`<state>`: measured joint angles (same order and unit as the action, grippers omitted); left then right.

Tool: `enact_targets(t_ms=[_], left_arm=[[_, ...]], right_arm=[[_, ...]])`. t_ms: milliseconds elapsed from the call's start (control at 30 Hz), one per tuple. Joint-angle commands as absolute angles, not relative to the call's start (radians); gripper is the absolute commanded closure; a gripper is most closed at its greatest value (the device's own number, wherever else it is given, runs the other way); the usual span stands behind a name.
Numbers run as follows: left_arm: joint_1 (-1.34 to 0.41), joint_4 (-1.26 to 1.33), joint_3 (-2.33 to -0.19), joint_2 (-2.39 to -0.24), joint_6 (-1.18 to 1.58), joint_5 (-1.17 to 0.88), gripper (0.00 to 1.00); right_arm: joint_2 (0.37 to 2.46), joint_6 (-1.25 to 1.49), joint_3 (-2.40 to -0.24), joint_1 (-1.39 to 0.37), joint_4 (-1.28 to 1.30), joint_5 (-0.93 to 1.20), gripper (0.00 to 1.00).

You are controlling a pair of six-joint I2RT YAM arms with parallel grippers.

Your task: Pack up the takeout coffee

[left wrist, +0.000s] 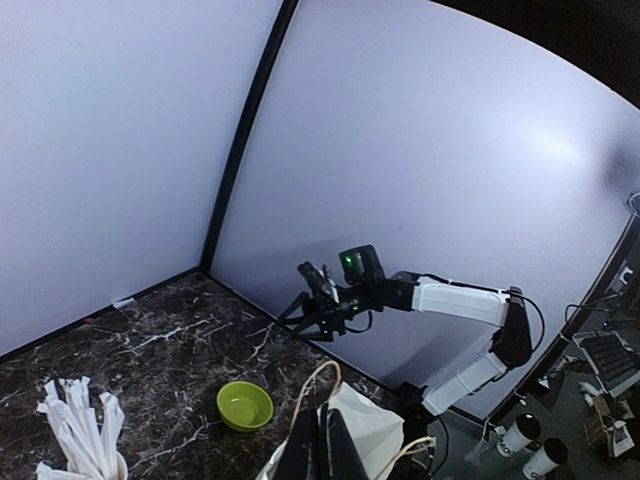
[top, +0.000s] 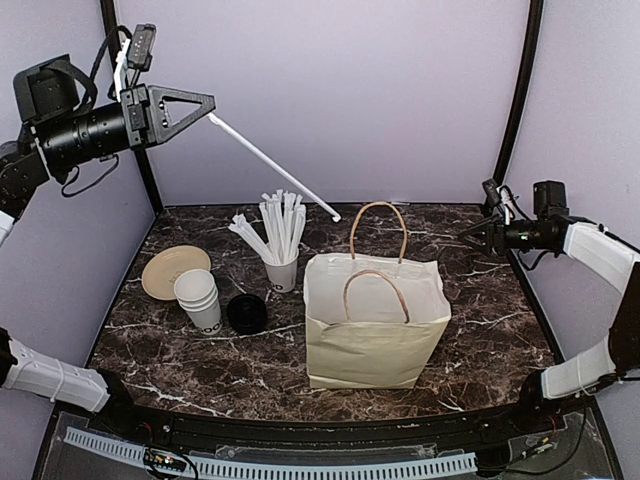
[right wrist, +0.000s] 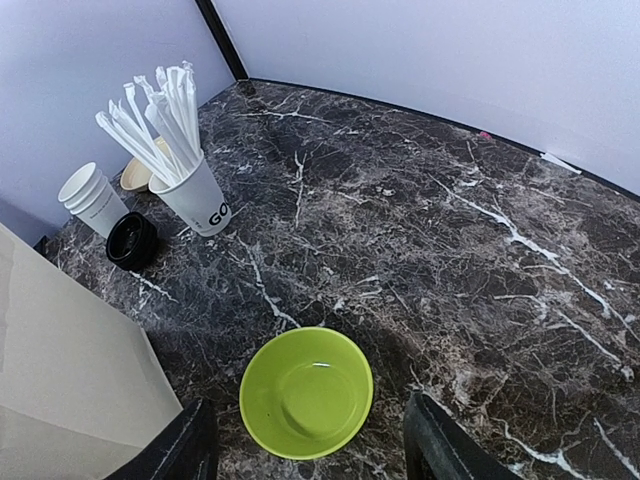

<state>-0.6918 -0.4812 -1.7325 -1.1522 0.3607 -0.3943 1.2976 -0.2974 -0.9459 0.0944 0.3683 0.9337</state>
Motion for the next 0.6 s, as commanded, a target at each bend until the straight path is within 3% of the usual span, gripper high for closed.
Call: enact_targets(t_ms=[0, 500, 567], left_arm=[[-0.728, -0.382, -1.668, -1.155, 0.437, -0.557, 1.0], [-0.981, 0.06, -1.397, -1.395, 0.509, -0.472, 1.0], [-0.997, -0.008, -1.431, -1.435, 0.474, -0.457, 0.93]], right_arm=[[1.305, -0.312, -0.954, 0.098, 0.37, 0.92, 0.37], [1.32, -0.336, -0.955, 0.098, 0.385, 0.917, 0.37], [1.324, -0.34, -0.957, 0.098, 0.388, 0.917, 0.37]])
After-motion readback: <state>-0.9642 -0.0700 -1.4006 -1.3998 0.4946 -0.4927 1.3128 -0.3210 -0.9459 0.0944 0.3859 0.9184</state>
